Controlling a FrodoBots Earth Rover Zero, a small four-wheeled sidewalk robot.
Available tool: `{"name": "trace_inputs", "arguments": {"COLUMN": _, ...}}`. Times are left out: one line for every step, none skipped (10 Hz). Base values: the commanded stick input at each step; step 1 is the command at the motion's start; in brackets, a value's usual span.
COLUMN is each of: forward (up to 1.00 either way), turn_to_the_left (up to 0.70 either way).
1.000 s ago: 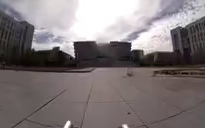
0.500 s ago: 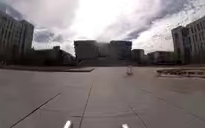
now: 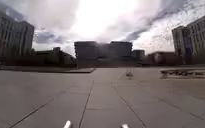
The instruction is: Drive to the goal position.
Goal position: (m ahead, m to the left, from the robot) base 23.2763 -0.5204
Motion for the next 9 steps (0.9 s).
{"name": "trace_inputs", "arguments": {"forward": 1.00, "turn_to_the_left": 0.00}}
{"name": "trace_inputs", "arguments": {"forward": 1.00, "turn_to_the_left": 0.00}}
{"name": "trace_inputs", "arguments": {"forward": 1.00, "turn_to_the_left": 0.00}}
{"name": "trace_inputs", "arguments": {"forward": 1.00, "turn_to_the_left": 0.00}}
{"name": "trace_inputs", "arguments": {"forward": 1.00, "turn_to_the_left": 0.00}}
{"name": "trace_inputs", "arguments": {"forward": 1.00, "turn_to_the_left": 0.00}}
{"name": "trace_inputs", "arguments": {"forward": 1.00, "turn_to_the_left": 0.00}}
{"name": "trace_inputs", "arguments": {"forward": 1.00, "turn_to_the_left": 0.00}}
{"name": "trace_inputs", "arguments": {"forward": 1.00, "turn_to_the_left": 0.00}}
